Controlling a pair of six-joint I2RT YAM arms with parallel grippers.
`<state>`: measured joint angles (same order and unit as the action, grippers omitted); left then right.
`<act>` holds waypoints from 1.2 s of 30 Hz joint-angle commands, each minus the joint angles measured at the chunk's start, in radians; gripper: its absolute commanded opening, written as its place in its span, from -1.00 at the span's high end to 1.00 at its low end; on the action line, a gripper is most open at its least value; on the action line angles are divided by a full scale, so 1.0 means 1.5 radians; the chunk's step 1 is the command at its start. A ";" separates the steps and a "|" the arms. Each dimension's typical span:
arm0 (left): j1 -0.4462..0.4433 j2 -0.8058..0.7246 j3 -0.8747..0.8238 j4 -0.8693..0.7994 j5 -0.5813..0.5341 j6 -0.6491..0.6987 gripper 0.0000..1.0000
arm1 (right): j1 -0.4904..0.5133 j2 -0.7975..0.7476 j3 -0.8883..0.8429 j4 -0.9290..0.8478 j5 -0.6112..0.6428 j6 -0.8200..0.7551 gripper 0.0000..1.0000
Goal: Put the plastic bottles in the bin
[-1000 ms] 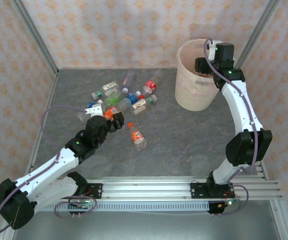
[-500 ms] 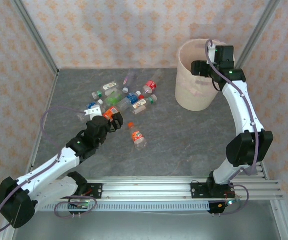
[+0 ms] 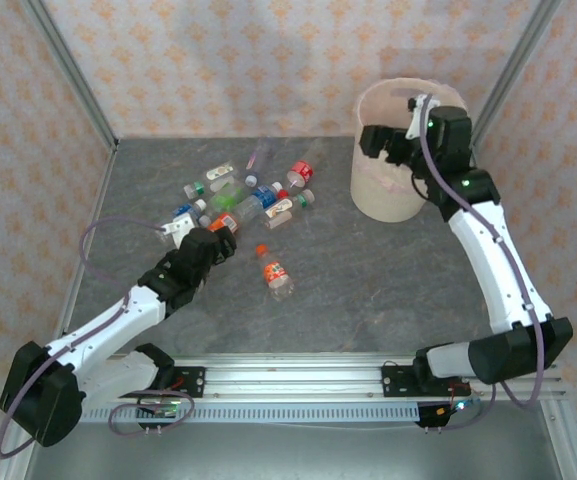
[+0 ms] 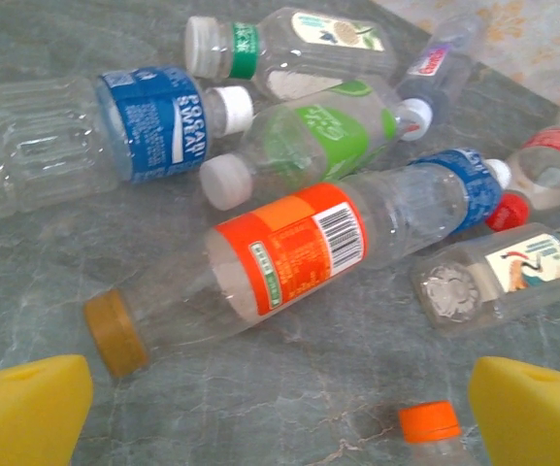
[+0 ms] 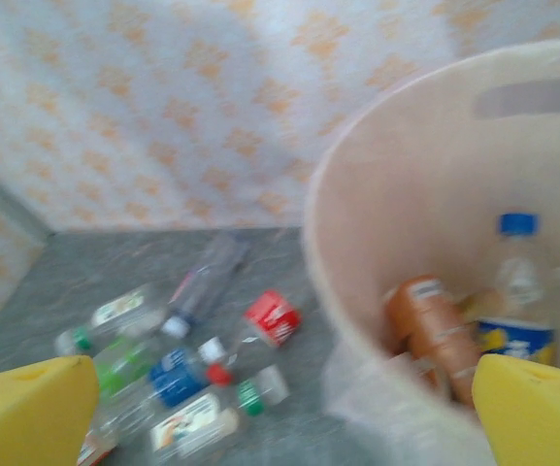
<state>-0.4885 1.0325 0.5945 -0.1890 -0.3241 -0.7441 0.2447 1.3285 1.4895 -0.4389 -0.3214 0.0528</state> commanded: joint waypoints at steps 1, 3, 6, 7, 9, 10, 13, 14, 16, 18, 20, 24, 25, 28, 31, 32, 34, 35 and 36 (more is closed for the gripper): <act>0.009 0.014 0.039 -0.065 -0.042 -0.038 -1.00 | 0.061 -0.040 -0.076 0.085 0.020 0.051 -0.98; 0.011 0.024 0.051 -0.085 -0.047 -0.043 -1.00 | 0.102 -0.060 -0.129 0.135 0.040 0.072 -0.98; 0.014 0.038 0.069 -0.115 -0.057 -0.055 -1.00 | 0.161 -0.063 -0.210 0.198 0.068 0.125 -0.98; 0.015 0.045 0.077 -0.128 -0.060 -0.058 -1.00 | 0.180 -0.058 -0.223 0.198 0.077 0.125 -0.98; 0.018 0.053 0.086 -0.139 -0.063 -0.060 -1.00 | 0.219 -0.033 -0.242 0.173 0.115 0.121 -0.98; 0.017 0.058 0.087 -0.142 -0.063 -0.061 -1.00 | 0.232 -0.017 -0.247 0.161 0.127 0.124 -0.98; 0.019 0.068 0.088 -0.144 -0.066 -0.068 -1.00 | 0.276 0.032 -0.257 0.134 0.120 0.136 -0.98; 0.019 0.070 0.088 -0.145 -0.066 -0.072 -1.00 | 0.291 0.045 -0.258 0.127 0.121 0.140 -0.98; 0.020 0.075 0.087 -0.145 -0.068 -0.078 -1.00 | 0.320 0.078 -0.259 0.124 0.103 0.145 -0.98; 0.021 0.078 0.087 -0.146 -0.069 -0.082 -1.00 | 0.349 0.109 -0.253 0.119 0.093 0.129 -0.98; 0.022 0.081 0.087 -0.148 -0.069 -0.084 -1.00 | 0.370 0.142 -0.244 0.101 0.096 0.112 -0.98; 0.024 0.082 0.083 -0.155 -0.074 -0.093 -1.00 | 0.407 0.215 -0.223 0.074 0.056 0.103 -0.96; 0.025 0.080 0.081 -0.158 -0.077 -0.096 -1.00 | 0.419 0.238 -0.210 0.056 0.056 0.102 -0.95; 0.027 0.073 0.073 -0.158 -0.080 -0.108 -1.00 | 0.451 0.290 -0.175 0.009 0.082 0.091 -0.96; 0.029 0.063 0.063 -0.152 -0.084 -0.118 -1.00 | 0.471 0.330 -0.151 -0.015 0.137 0.098 -0.97; 0.030 0.059 0.059 -0.151 -0.084 -0.120 -1.00 | 0.472 0.343 -0.143 -0.025 0.154 0.108 -0.97; 0.032 0.055 0.057 -0.151 -0.084 -0.120 -1.00 | 0.472 0.367 -0.123 -0.042 0.185 0.125 -0.96; 0.031 0.055 0.057 -0.149 -0.082 -0.120 -1.00 | 0.473 0.377 -0.117 -0.048 0.194 0.129 -0.95; 0.032 0.056 0.057 -0.150 -0.081 -0.118 -1.00 | 0.473 0.386 -0.111 -0.053 0.202 0.131 -0.93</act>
<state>-0.4492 1.1316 0.6930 -0.3946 -0.4011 -0.8944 0.9596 1.8732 1.2808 -0.4427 -0.1249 0.2214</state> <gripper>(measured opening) 0.995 0.975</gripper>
